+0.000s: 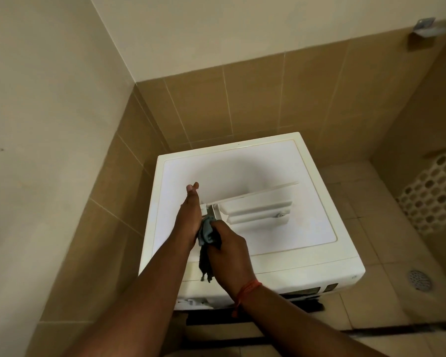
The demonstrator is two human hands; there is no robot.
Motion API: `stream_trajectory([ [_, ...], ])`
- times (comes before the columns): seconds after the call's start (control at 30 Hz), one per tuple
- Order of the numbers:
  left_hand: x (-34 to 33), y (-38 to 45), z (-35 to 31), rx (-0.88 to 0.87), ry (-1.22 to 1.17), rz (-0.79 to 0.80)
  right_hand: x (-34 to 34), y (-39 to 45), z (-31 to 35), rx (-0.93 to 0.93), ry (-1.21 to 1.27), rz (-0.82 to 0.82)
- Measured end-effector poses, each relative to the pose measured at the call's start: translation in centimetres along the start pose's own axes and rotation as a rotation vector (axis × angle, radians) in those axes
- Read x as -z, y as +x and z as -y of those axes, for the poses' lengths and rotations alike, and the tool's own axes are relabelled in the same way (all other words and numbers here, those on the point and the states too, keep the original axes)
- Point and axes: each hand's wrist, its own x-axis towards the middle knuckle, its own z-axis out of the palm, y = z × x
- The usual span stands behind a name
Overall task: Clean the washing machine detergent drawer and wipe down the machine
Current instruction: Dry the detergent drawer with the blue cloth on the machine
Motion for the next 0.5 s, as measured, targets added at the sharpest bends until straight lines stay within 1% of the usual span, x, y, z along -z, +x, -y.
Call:
stream_trajectory([
  [0.03, 0.0, 0.0, 0.0, 0.001, 0.002, 0.005, 0.1, -0.2, -0.3, 0.015, 0.000, 0.028],
  [0.1, 0.0, -0.2, 0.0, 0.003, 0.004, 0.013, 0.5, -0.2, -0.7, 0.022, -0.107, 0.108],
  [0.13, 0.0, -0.3, 0.0, 0.004, 0.002, 0.014, 0.6, 0.0, -0.7, 0.019, -0.153, 0.119],
  [0.17, 0.0, -0.4, -0.1, 0.002, -0.005, 0.014, 0.7, 0.3, -0.5, 0.013, -0.143, 0.102],
  [0.2, 0.0, -0.3, -0.1, 0.002, -0.015, 0.014, 0.7, 0.7, 0.0, -0.008, -0.072, 0.067],
  [0.27, 0.0, -0.3, -0.3, 0.011, -0.039, 0.018, 0.8, 1.5, 1.1, -0.072, 0.089, -0.062],
  [0.33, -0.1, -0.3, -0.3, 0.013, -0.038, 0.030, 1.1, 2.3, 1.4, -0.096, 0.174, -0.174],
  [0.4, -0.1, -0.5, -0.2, 0.012, -0.035, 0.035, 1.4, 3.3, 1.6, -0.082, 0.118, -0.180],
  [0.5, 0.1, -0.5, -0.2, 0.016, -0.102, 0.066, 1.2, 5.3, 2.3, -0.021, -0.078, -0.087],
])
